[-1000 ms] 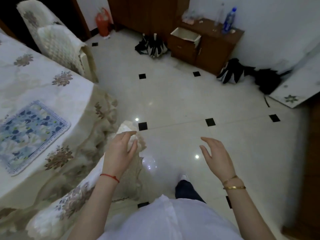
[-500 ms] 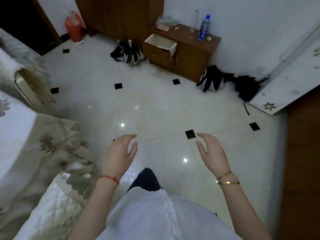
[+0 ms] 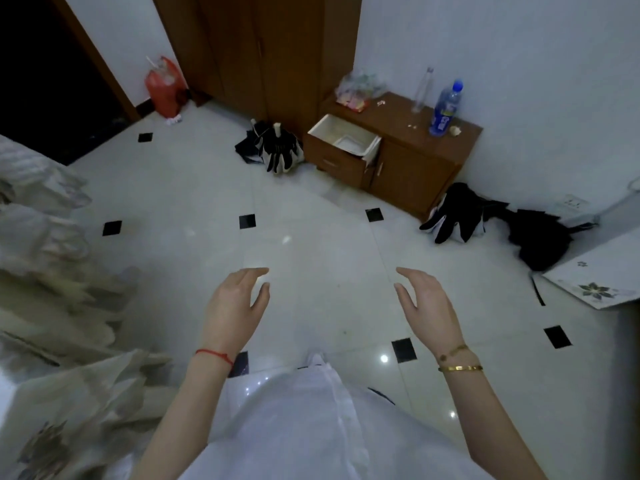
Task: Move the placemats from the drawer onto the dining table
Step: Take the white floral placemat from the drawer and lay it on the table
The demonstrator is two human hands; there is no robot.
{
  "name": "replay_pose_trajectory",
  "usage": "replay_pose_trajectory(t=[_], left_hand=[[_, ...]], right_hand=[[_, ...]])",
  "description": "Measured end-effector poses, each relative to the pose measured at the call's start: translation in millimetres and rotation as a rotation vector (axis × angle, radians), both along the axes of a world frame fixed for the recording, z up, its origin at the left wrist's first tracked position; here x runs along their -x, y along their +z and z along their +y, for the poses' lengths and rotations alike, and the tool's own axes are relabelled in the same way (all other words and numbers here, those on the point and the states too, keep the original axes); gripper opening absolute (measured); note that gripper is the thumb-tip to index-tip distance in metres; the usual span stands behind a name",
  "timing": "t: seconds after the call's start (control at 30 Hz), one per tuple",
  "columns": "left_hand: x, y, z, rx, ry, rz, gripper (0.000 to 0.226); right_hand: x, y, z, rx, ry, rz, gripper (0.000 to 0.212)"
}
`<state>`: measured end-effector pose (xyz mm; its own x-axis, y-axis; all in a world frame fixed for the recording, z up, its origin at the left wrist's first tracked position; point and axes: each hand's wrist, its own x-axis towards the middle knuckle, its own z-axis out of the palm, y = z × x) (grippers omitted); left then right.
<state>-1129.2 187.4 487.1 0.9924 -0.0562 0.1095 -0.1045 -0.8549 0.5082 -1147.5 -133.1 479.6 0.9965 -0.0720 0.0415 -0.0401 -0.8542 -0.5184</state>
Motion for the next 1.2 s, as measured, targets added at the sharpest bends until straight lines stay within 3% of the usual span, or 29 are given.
replay_pose_trajectory(t=[0.1,0.47,0.77,1.0,1.2], left_hand=[[-83.0,7.3,-5.4,-0.009,-0.028,-0.002,0.032],[-327.7,-21.6,-57.8,-0.015,-0.038,0.061,0.025],[-569.1,4.3,-104.4,0.015,-0.02,-0.047,0.025],[-702.0,-27.3,-117.3,0.023,-0.095,0.007,0.026],[-843.4,-45.8,-121.0,0.003,-0.303,0.021,0.026]], right_hand=[[-71.3,3.4,-6.9,0.004,-0.025,-0.019,0.034],[-308.1,-46.3,-44.0,-0.042,-0.064,0.064,0.034],[-561.3,-10.5,-95.9,-0.01,-0.016,0.002,0.03],[-669.8,-39.9,-102.5,-0.026,-0.079,0.065,0.032],[-753.8,-68.0,-94.0,-0.049,-0.269,0.111,0.031]])
